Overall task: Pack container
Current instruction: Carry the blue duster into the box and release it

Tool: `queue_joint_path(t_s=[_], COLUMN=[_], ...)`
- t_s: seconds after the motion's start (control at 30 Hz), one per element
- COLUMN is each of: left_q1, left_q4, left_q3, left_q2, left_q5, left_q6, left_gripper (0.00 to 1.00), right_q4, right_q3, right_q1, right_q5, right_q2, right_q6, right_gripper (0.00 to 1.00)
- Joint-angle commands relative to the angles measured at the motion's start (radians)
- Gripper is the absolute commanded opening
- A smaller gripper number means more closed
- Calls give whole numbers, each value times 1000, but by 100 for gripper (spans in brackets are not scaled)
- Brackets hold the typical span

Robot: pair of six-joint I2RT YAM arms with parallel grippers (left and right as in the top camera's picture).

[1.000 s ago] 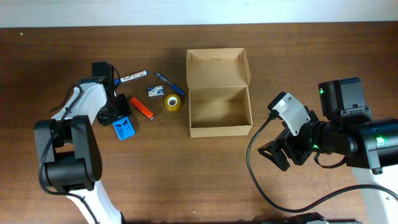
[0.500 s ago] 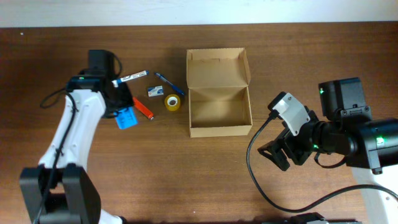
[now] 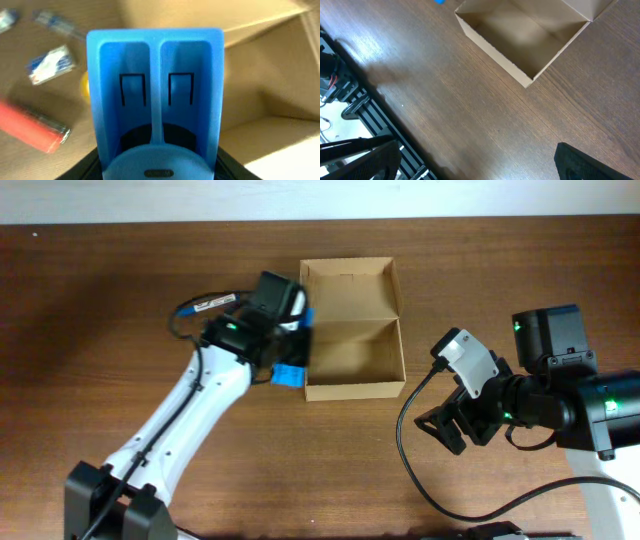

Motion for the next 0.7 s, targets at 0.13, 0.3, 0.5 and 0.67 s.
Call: queue_joint_path(t_s=[0.13,0.3,0.5,0.67], left_q1=[-102,-137,-159,-170], left_q4=[167,109,-93,-145], left_q3=[32,106,285,323], left_q2=[-19,57,211,278], left_q5=[66,62,62,63], left_q6=[323,492,754,935], left_gripper=[1,1,2,1], right_q4=[0,0,0,0], right_q3=[-4,-4,-4,-4], right_q1=[-1,-1,-1,-1], right_q5=[-9,-9,-9,-9], right_q2=[-3,-3,-3,-3], right_q6=[8,8,8,8], right_gripper=[99,99,99,99])
